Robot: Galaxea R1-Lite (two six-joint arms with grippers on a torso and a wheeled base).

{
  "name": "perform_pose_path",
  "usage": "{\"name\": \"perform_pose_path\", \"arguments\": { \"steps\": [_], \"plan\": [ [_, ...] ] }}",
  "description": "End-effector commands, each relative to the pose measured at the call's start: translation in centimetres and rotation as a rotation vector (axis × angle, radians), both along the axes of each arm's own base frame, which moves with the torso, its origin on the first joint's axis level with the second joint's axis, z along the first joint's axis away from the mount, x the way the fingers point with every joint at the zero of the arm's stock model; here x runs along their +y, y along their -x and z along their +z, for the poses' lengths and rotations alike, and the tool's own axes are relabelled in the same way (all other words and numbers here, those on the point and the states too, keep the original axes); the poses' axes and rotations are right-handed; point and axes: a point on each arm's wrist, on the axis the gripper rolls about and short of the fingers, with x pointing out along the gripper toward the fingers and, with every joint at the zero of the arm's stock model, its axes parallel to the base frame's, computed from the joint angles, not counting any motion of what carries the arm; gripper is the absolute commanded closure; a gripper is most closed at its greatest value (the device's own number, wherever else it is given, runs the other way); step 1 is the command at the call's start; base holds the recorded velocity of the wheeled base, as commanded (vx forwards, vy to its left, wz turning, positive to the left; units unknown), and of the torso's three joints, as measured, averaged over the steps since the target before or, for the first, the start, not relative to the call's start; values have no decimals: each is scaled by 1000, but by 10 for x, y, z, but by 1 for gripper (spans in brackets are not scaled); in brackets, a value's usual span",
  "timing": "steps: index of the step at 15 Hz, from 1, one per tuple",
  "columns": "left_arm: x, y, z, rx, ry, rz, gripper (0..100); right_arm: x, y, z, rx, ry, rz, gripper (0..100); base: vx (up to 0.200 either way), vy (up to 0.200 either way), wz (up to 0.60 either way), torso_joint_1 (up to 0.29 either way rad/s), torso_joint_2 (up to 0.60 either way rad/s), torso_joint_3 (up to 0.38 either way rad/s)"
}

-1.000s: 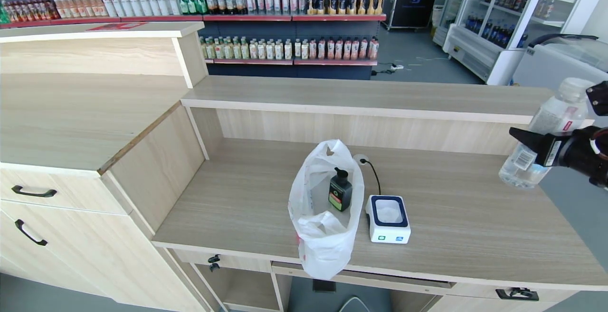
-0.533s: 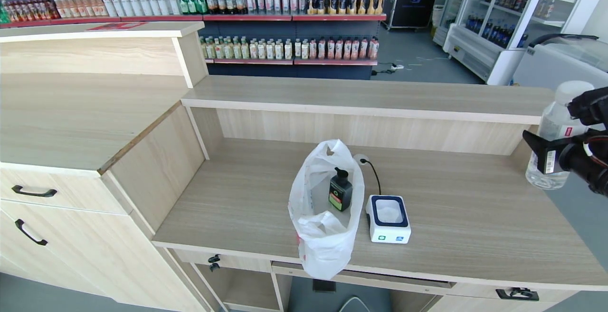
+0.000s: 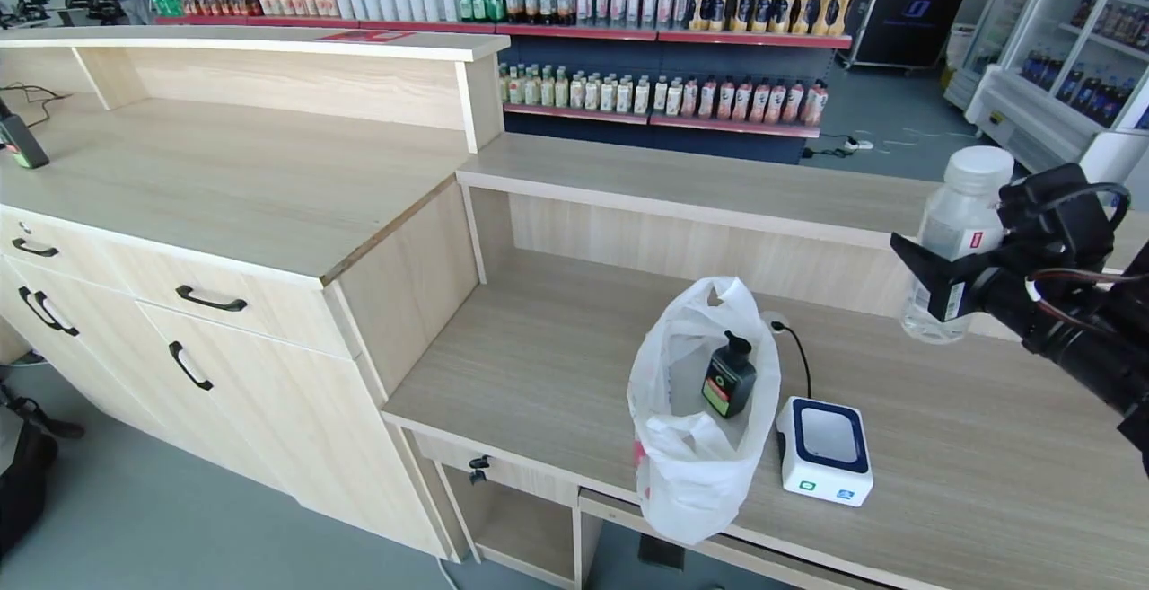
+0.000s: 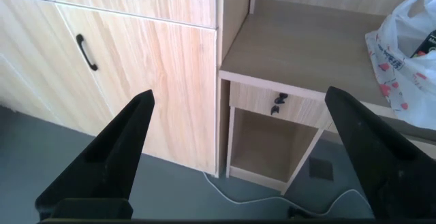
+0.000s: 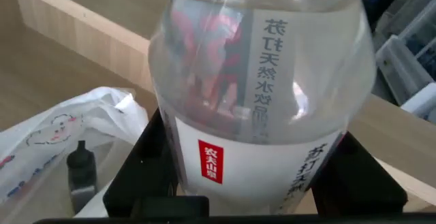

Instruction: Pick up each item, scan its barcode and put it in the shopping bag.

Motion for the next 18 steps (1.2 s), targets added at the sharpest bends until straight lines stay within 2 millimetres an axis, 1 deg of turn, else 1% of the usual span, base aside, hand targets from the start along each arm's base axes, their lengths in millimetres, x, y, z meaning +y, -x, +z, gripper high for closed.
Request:
{"name": "perform_pose_path", "arguments": {
  "steps": [1, 2, 3, 5, 8, 9, 10, 13, 15, 17, 18],
  "plan": [
    [0, 0, 0, 0, 0, 0, 0, 20, -22, -34, 135, -82, 170, 100, 0, 0, 0, 0, 0, 0],
    [0, 0, 0, 0, 0, 0, 0, 28, -27, -42, 187, -147, 272, 100, 0, 0, 0, 0, 0, 0],
    [0, 0, 0, 0, 0, 0, 0, 31, -34, -53, 237, -170, 363, 100, 0, 0, 0, 0, 0, 0],
    [0, 0, 0, 0, 0, 0, 0, 38, -43, -71, 289, -165, 476, 100, 0, 0, 0, 0, 0, 0],
    [0, 0, 0, 0, 0, 0, 0, 43, -54, -94, 321, -163, 511, 100, 0, 0, 0, 0, 0, 0],
    [0, 0, 0, 0, 0, 0, 0, 43, -54, -96, 325, -162, 511, 100, 0, 0, 0, 0, 0, 0],
    [0, 0, 0, 0, 0, 0, 0, 44, -57, -106, 337, -162, 546, 100, 0, 0, 0, 0, 0, 0],
    [0, 0, 0, 0, 0, 0, 0, 50, -62, -117, 355, -139, 647, 100, 0, 0, 0, 0, 0, 0],
    [0, 0, 0, 0, 0, 0, 0, 53, -64, -128, 359, -117, 661, 100, 0, 0, 0, 0, 0, 0],
    [0, 0, 0, 0, 0, 0, 0, 61, -67, -144, 358, -109, 702, 100, 0, 0, 0, 0, 0, 0],
    [0, 0, 0, 0, 0, 0, 0, 61, -68, -147, 355, -105, 708, 100, 0, 0, 0, 0, 0, 0]
  ]
}}
